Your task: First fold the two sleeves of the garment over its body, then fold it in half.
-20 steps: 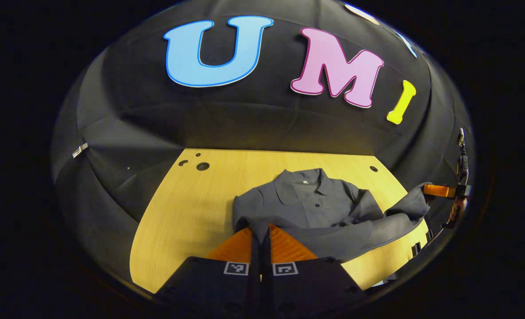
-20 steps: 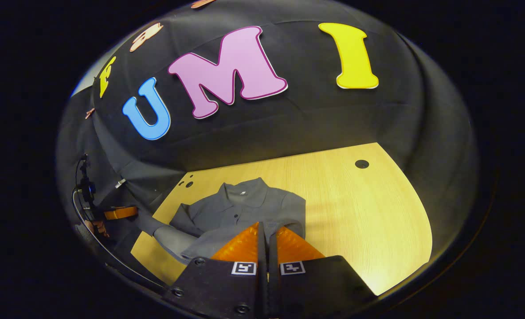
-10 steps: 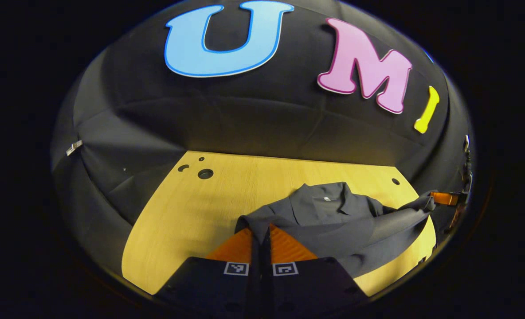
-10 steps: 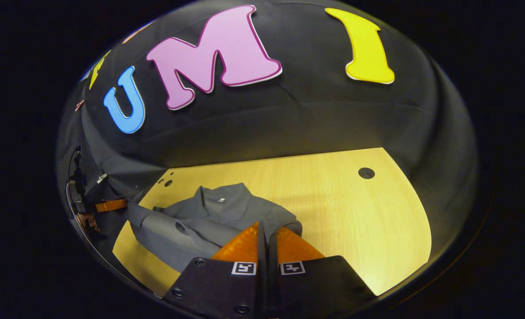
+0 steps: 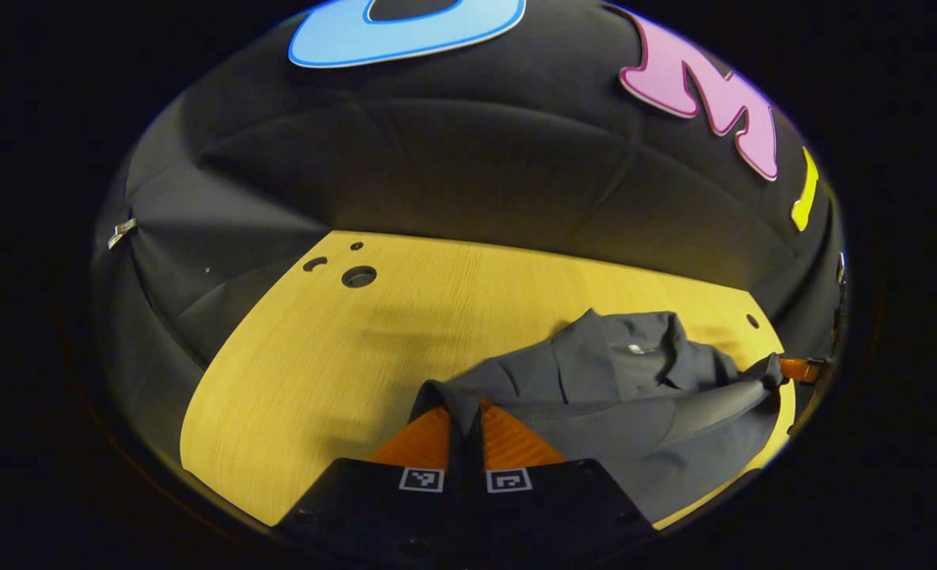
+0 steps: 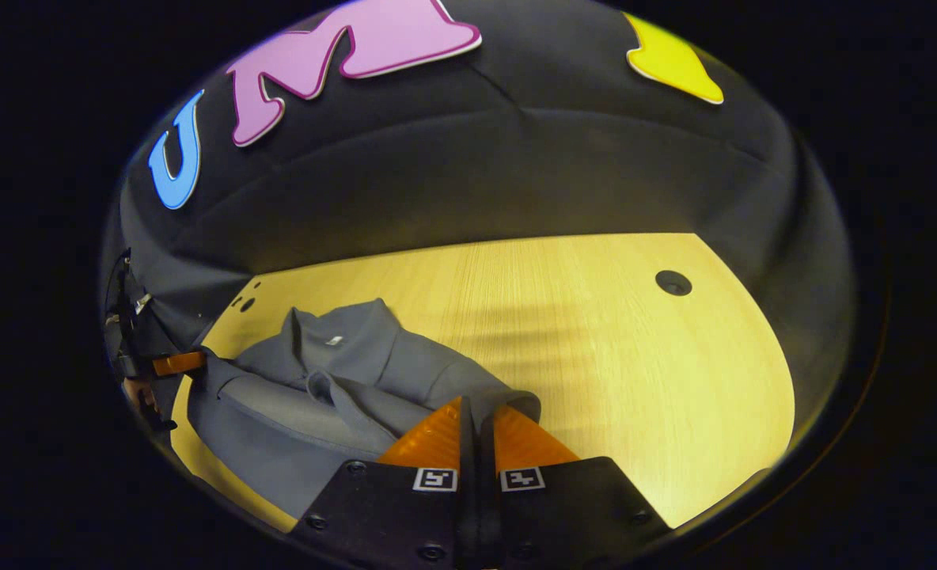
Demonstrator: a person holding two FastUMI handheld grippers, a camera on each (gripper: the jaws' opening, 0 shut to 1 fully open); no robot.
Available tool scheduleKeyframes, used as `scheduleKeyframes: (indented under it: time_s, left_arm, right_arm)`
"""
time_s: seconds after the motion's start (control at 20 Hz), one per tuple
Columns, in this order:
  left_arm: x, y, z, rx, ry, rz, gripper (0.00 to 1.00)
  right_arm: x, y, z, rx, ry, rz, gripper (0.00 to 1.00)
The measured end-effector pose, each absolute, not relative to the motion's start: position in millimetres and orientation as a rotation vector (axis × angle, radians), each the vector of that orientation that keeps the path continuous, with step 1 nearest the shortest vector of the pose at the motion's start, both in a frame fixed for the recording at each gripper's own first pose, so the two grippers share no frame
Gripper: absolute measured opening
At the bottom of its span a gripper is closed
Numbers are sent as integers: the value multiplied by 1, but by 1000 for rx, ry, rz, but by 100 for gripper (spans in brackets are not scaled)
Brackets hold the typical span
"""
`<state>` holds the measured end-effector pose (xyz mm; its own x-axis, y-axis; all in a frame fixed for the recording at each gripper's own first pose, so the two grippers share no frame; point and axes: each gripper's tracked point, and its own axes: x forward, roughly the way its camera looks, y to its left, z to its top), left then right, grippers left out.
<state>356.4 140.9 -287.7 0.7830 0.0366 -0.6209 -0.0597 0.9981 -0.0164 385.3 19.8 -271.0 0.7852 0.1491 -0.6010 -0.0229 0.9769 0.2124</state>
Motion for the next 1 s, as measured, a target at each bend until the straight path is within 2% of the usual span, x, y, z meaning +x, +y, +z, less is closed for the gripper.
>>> scheduleKeyframes:
  time_s: [0.6,0.85,0.9,0.95,1.0]
  left_arm:
    - [366,136,-343,122,746,40,6]
    - [365,131,-340,152,744,6,11]
    - [363,132,-337,159,746,2,5]
    - [362,133,-334,169,750,-4,15]
    - [358,130,-331,176,754,-16,14]
  right_arm:
    - [394,23,-319,98,724,85,5]
    - [390,22,-317,133,755,56,10]
    - [389,22,-315,139,760,49,14]
    - [387,21,-312,142,760,41,16]
    - [384,20,-308,141,762,33,12]
